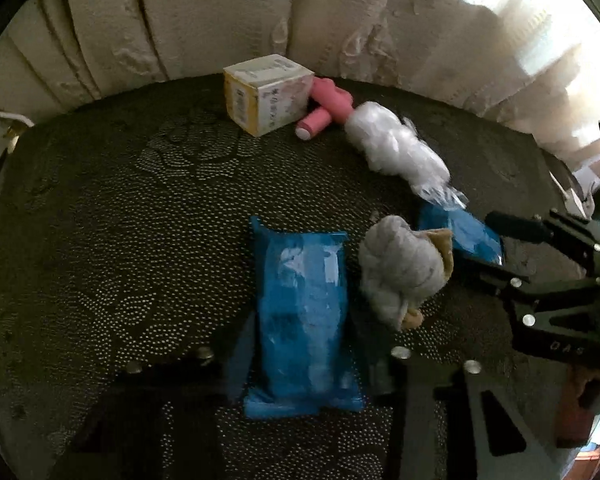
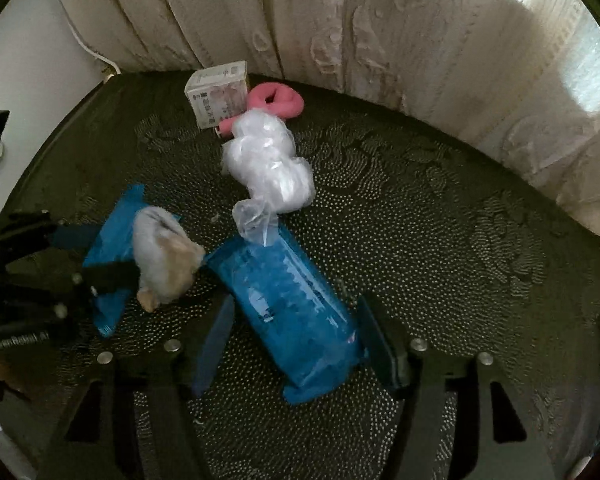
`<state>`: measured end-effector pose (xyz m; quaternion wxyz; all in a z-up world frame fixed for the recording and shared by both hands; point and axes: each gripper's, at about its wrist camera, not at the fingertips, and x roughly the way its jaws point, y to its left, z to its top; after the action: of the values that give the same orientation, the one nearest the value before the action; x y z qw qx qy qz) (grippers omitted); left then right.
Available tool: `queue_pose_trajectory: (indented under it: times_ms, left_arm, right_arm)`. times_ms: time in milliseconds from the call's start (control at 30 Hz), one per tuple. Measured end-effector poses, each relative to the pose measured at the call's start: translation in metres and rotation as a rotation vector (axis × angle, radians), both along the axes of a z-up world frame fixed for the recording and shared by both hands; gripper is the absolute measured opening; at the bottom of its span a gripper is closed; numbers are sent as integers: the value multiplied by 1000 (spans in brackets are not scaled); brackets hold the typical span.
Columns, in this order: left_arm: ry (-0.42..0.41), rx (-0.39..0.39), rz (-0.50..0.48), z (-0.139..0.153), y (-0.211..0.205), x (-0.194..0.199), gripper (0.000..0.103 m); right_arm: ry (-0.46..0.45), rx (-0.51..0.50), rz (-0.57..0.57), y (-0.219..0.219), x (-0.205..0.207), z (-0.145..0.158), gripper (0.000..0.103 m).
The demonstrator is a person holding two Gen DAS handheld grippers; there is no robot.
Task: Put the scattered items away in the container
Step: 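Grasp the large blue packet with the left gripper while the right gripper grasps the other blue packet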
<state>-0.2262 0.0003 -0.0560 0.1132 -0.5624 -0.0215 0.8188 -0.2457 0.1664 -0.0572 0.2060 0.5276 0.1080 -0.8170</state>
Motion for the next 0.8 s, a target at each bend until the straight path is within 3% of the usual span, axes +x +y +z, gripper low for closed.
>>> queue_pose_trajectory:
  times_ms: [167,467,700,800]
  left_arm:
    - [-4,-2,14,3,1,3,40]
    - [33,0,54,28,-9,25,40]
    - [77,-1,6,53,2,54,40]
    - [101,-2,-44,65,28,70,40]
  right_arm:
    - [-9,-2,-33,3,4,1,59]
    - [3,-84,-138,17,48,30,59]
    - [41,-154,-224,32,101,57,59]
    - [61,-183,-270,48,126,69,59]
